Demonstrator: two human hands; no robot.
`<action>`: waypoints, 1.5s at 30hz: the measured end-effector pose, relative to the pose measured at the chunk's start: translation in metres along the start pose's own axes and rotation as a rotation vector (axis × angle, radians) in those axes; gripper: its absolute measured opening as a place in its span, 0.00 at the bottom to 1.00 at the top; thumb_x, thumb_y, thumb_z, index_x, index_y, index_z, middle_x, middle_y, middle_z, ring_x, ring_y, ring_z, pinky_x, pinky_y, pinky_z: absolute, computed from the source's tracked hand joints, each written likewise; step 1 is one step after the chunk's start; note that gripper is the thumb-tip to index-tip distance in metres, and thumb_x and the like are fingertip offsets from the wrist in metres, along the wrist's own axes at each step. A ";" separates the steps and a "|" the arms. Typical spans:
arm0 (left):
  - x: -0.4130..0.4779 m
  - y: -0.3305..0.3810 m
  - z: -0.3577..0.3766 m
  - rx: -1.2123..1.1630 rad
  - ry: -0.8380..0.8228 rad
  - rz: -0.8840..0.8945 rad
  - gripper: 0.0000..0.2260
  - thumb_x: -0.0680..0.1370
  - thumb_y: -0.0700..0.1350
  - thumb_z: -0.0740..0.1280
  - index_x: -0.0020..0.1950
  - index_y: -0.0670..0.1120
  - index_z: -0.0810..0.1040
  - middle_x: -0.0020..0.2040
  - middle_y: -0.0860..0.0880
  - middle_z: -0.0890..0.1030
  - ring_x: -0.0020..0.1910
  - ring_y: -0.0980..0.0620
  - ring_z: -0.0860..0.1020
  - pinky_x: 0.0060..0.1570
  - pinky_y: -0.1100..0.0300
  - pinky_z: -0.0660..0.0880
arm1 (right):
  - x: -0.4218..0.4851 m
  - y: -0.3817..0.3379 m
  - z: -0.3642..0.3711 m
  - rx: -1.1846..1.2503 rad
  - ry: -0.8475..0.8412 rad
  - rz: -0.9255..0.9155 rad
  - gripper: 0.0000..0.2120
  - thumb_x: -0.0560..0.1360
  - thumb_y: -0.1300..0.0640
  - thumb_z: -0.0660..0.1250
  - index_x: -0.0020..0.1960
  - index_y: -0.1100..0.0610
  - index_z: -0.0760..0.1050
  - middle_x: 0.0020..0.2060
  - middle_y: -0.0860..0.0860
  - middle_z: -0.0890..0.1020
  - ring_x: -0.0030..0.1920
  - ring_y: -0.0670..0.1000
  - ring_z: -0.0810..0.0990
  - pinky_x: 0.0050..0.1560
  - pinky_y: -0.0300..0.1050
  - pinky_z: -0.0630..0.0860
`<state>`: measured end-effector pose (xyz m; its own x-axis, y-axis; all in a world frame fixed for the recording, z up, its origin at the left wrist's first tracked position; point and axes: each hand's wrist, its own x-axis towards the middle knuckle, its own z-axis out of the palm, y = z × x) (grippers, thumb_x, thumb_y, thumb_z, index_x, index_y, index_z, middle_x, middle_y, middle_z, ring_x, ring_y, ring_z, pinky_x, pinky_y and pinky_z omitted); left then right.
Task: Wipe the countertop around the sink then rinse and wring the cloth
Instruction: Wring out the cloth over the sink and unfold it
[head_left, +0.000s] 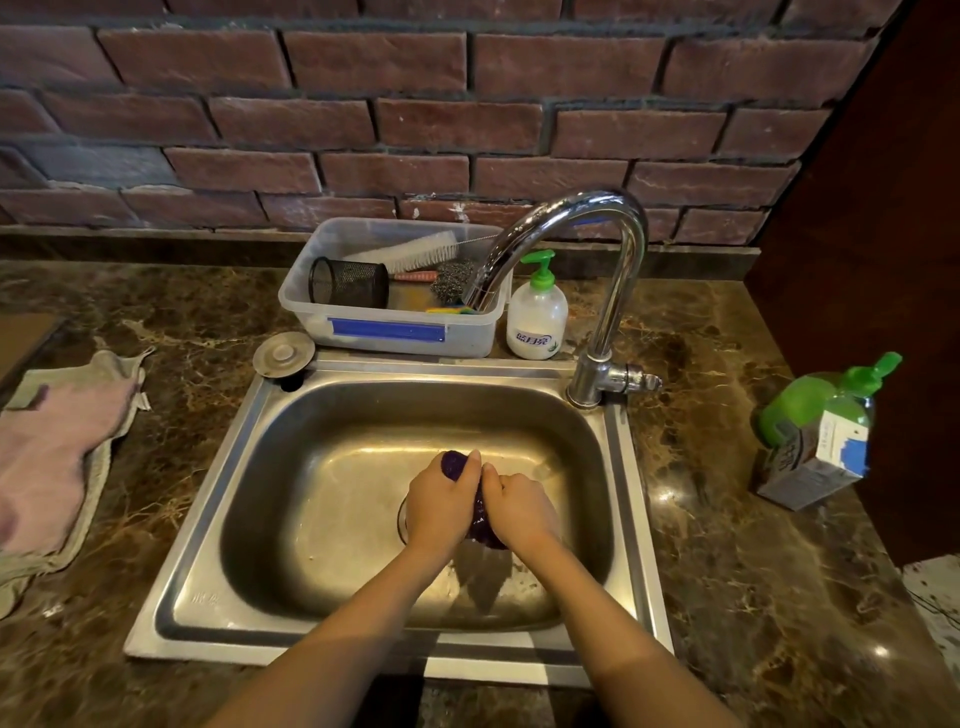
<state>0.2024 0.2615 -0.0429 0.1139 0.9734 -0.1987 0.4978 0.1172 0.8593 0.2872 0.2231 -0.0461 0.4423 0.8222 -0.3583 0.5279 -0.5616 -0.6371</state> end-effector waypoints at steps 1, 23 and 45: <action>0.001 -0.002 -0.001 -0.004 -0.020 0.013 0.13 0.76 0.53 0.63 0.35 0.48 0.76 0.31 0.50 0.79 0.34 0.52 0.78 0.37 0.59 0.74 | 0.002 0.002 0.000 0.021 -0.024 0.004 0.27 0.79 0.42 0.47 0.38 0.55 0.77 0.34 0.51 0.80 0.37 0.50 0.79 0.38 0.44 0.74; -0.005 0.006 -0.074 0.033 -0.540 0.237 0.20 0.69 0.54 0.73 0.59 0.59 0.72 0.49 0.54 0.80 0.48 0.57 0.78 0.50 0.61 0.77 | -0.028 -0.017 -0.082 0.583 -0.314 -0.335 0.17 0.77 0.64 0.61 0.58 0.45 0.73 0.55 0.51 0.78 0.56 0.52 0.79 0.55 0.48 0.78; -0.030 0.028 -0.072 -1.097 -0.640 -0.554 0.23 0.71 0.59 0.67 0.53 0.41 0.83 0.50 0.38 0.84 0.50 0.41 0.83 0.44 0.46 0.80 | -0.100 -0.046 -0.038 0.022 0.053 -0.612 0.24 0.79 0.60 0.57 0.74 0.54 0.59 0.72 0.48 0.60 0.70 0.45 0.62 0.67 0.27 0.56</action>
<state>0.1513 0.2501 0.0212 0.6446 0.5257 -0.5551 -0.2825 0.8385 0.4660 0.2463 0.1636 0.0447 0.0996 0.9888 0.1115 0.6826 0.0136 -0.7306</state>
